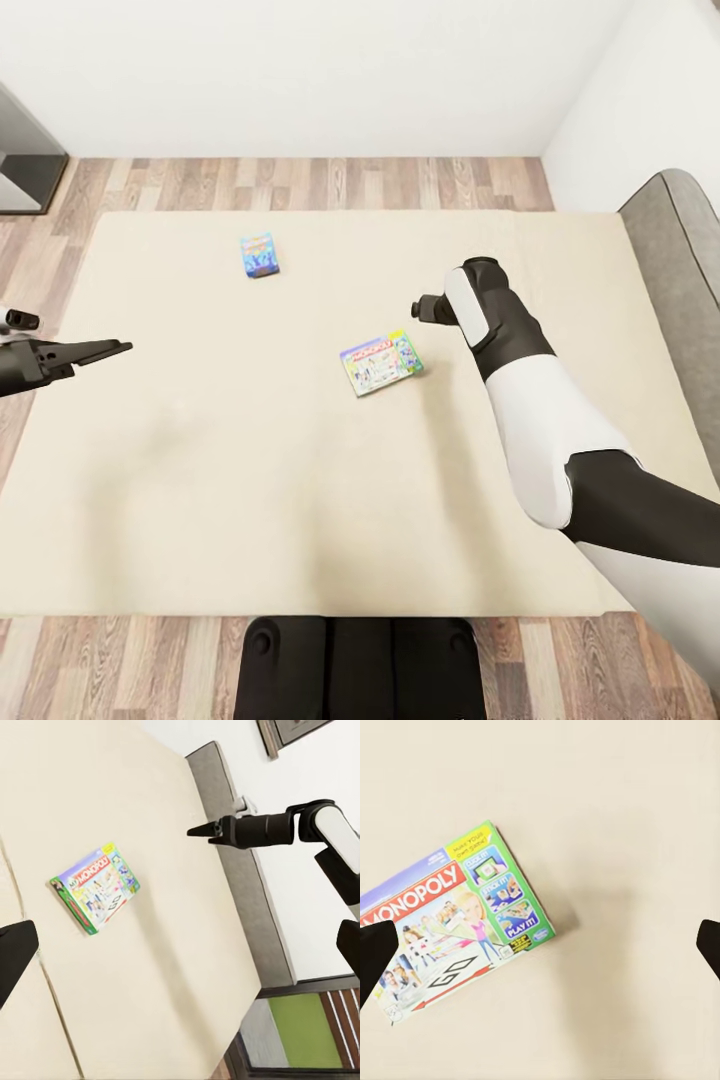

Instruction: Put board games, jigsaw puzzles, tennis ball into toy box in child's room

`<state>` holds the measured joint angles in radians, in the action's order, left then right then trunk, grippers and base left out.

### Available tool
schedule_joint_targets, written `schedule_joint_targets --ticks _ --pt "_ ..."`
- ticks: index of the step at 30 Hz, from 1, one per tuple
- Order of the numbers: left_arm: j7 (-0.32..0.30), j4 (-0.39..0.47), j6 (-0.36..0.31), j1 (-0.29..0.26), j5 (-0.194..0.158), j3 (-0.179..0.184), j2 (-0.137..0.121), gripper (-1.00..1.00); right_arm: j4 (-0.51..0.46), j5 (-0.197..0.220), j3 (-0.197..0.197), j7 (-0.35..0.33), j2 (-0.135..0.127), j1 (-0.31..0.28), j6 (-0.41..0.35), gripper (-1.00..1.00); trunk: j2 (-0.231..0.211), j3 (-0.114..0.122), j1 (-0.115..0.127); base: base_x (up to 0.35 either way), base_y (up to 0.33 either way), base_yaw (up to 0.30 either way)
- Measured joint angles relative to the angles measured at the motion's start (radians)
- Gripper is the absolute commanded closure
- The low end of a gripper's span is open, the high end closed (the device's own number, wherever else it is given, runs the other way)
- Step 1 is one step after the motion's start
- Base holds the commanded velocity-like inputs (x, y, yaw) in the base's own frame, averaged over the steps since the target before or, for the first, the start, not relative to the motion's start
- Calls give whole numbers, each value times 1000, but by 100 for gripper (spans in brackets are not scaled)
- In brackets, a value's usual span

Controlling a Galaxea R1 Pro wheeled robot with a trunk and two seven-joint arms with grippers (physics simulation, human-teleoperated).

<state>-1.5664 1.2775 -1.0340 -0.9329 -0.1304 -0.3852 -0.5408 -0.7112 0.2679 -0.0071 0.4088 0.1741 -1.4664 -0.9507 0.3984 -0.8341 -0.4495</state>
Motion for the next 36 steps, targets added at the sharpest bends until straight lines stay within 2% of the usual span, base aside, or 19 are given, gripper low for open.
schedule_joint_targets --ticks 6,18,36 --pt "0 0 -1 -39 0 0 -10 -100 -2 0 -1 0 0 -31 -14 -100 0 -10 0 0 0 0" --pt "0 0 -2 -67 1 1 -13 -100 0 -1 -1 0 0 -85 -39 -100 0 -30 0 0 0 0" --pt "0 0 -2 -113 2 2 -23 -100 0 -1 -1 1 0 -99 -43 -100 0 -59 0 0 0 0"
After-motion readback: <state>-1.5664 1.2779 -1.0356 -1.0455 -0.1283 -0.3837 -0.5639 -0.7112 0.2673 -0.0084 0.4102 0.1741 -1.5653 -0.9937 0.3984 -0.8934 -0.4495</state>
